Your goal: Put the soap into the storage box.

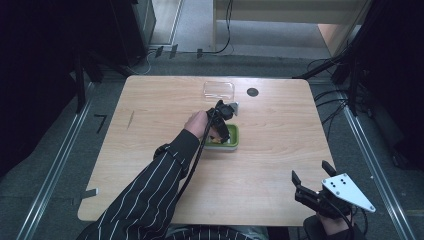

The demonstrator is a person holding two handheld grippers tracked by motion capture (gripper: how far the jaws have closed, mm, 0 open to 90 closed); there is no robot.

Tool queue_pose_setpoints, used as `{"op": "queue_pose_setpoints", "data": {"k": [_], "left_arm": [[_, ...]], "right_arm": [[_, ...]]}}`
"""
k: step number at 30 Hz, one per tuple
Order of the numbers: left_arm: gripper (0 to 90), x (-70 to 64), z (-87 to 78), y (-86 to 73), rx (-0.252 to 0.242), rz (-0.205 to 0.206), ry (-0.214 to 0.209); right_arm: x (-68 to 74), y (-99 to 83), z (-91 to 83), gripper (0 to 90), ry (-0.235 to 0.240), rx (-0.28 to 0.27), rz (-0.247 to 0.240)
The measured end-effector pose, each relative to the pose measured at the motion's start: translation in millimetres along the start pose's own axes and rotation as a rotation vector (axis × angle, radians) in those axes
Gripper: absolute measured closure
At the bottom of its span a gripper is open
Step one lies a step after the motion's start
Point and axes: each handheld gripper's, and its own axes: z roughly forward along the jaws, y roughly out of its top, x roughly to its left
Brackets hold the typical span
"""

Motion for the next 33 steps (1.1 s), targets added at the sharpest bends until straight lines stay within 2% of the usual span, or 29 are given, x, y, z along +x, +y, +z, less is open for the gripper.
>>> {"op": "queue_pose_setpoints", "data": {"k": [2, 10, 14, 20, 33], "left_arm": [[25.1, -0.5, -0.7, -0.2, -0.015, -0.002, 0.002], [23.9, -2.4, -2.7, 0.0, -0.020, -0.004, 0.001], [19.7, -3.5, -6.9, -1.2, -0.044, -0.011, 0.009], [14.4, -4.9, -13.3, -4.2, -0.045, -0.015, 0.018], [10.4, -7.3, -41.4, -28.2, -0.064, -0.014, 0.040]], "right_arm": [[-0.1, 0.0, 0.0, 13.4, 0.000, -0.001, 0.000], [-0.6, -0.2, -0.3, 13.4, -0.001, -0.002, 0.001], [-0.7, -0.2, -0.4, 13.4, -0.002, -0.001, 0.001], [-0.6, -0.2, -0.4, 13.4, -0.002, -0.001, 0.002], [-0.6, -0.2, -0.7, 13.4, -0.003, -0.002, 0.004]]}}
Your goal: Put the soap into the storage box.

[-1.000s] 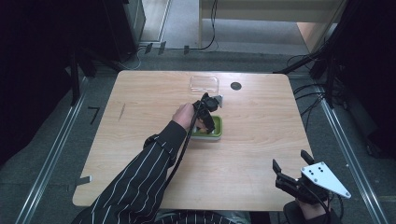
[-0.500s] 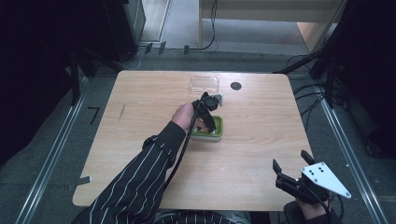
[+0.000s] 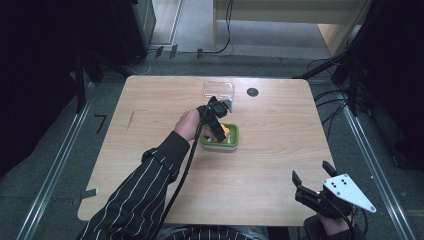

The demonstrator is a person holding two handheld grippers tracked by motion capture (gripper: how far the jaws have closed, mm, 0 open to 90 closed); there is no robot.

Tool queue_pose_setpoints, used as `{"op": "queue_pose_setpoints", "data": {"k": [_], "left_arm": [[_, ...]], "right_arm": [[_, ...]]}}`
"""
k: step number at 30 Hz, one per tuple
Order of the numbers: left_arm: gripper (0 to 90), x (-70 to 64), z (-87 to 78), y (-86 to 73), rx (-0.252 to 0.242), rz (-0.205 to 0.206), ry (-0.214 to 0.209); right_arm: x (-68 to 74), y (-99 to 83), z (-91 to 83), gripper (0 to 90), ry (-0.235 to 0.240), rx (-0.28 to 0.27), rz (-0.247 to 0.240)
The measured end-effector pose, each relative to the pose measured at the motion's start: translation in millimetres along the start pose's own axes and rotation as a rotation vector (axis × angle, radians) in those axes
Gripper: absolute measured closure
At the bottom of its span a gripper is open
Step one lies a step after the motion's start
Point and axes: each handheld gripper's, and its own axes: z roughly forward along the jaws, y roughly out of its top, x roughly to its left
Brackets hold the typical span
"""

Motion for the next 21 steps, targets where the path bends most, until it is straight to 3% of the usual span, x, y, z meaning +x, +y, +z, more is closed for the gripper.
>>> {"op": "queue_pose_setpoints", "data": {"k": [11, 21], "left_arm": [[7.6, -1.6, -10.5, -25.8, 0.025, -0.001, 0.015], [6.5, 0.4, -21.2, -58.7, 0.038, -0.015, 0.025]], "right_arm": [[0.4, 0.0, 0.0, 13.4, 0.000, 0.000, 0.000], [0.6, 0.0, -0.2, 13.4, -0.002, -0.001, -0.002]]}}
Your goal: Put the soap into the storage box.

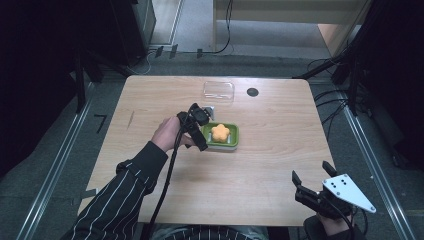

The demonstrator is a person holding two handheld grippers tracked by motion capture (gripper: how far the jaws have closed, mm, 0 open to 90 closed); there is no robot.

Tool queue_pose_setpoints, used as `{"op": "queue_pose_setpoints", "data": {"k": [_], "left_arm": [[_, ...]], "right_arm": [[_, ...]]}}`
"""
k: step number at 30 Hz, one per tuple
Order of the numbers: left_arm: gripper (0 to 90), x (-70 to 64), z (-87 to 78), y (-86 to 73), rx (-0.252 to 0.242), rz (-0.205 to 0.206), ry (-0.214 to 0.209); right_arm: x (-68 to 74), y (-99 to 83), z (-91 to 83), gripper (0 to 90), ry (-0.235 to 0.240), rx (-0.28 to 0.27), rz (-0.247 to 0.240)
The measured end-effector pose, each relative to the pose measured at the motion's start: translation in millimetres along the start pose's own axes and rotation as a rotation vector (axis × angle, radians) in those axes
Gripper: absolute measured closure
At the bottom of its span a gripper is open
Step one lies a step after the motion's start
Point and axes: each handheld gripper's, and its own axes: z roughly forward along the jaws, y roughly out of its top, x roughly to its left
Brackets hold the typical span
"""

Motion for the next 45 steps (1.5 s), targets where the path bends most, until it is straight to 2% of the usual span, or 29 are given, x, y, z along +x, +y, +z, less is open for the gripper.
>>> {"op": "queue_pose_setpoints", "data": {"k": [7, 17, 23, 30, 45], "left_arm": [[6.0, -0.1, -7.5, -24.7, -0.001, -0.008, 0.010], [4.1, 1.8, -8.6, -61.3, 0.016, -0.031, 0.007], [3.3, 0.3, -9.2, -76.8, 0.017, -0.042, 0.013], [2.5, -0.8, -5.8, -101.3, 0.028, -0.064, 0.004], [2.1, -7.8, 3.8, -137.3, 0.028, -0.108, -0.012]], "right_arm": [[0.0, 0.0, 0.0, 13.4, 0.001, 0.000, -0.005], [0.2, 0.1, 0.0, 13.4, 0.001, 0.000, -0.005], [0.4, 0.0, -0.3, 13.4, -0.001, 0.000, -0.001], [0.5, -0.1, -0.7, 13.4, -0.001, 0.001, -0.001], [0.6, -0.1, -0.9, 13.4, -0.001, 0.001, -0.004]]}}
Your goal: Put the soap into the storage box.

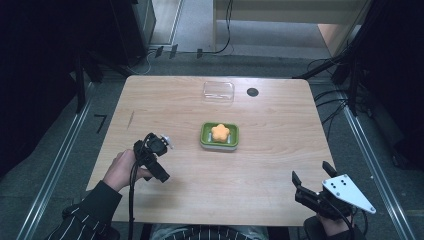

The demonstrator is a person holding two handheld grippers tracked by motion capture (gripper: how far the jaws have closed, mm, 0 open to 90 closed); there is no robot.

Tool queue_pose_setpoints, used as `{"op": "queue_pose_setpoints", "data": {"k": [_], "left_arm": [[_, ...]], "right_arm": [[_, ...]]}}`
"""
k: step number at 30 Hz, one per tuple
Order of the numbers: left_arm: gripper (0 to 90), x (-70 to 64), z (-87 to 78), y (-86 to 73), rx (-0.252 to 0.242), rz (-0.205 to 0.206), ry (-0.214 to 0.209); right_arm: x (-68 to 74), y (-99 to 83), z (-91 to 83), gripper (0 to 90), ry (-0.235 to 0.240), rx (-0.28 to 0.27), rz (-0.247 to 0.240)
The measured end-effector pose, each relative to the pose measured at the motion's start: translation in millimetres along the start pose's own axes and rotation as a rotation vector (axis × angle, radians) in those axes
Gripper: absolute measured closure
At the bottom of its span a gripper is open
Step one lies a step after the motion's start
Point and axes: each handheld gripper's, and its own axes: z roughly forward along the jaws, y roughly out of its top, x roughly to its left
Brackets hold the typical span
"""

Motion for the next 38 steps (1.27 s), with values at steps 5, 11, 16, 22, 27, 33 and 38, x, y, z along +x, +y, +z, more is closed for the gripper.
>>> {"op": "queue_pose_setpoints", "data": {"k": [5, 11, 16, 22, 27, 33, 38], "left_arm": [[2.1, 0.3, 5.3, -10.2, 0.016, -0.011, -0.008], [2.0, 0.0, 8.8, -20.6, 0.021, -0.033, -0.014], [1.9, -1.1, 12.5, -30.4, 0.030, -0.031, -0.020], [1.3, -2.5, 19.7, -38.9, 0.038, -0.039, -0.032], [1.0, -1.6, 23.3, -44.0, 0.026, -0.054, -0.050], [1.0, -1.3, 24.4, -46.5, -0.008, -0.069, -0.053], [3.1, 1.4, 27.8, -48.6, -0.034, -0.091, -0.042]], "right_arm": [[0.0, 0.0, -0.1, 13.4, -0.001, 0.000, -0.001], [0.2, -0.1, -0.4, 13.4, 0.000, 0.001, 0.001], [0.2, -0.2, -0.5, 13.4, -0.001, 0.001, -0.001], [0.3, -0.4, -1.0, 13.4, -0.002, 0.001, 0.001], [-0.1, -0.7, -1.5, 13.4, -0.004, 0.003, -0.001], [-0.5, -1.0, -1.8, 13.4, -0.005, 0.001, 0.001], [-1.2, -1.4, -2.2, 13.4, -0.007, 0.000, 0.003]]}}
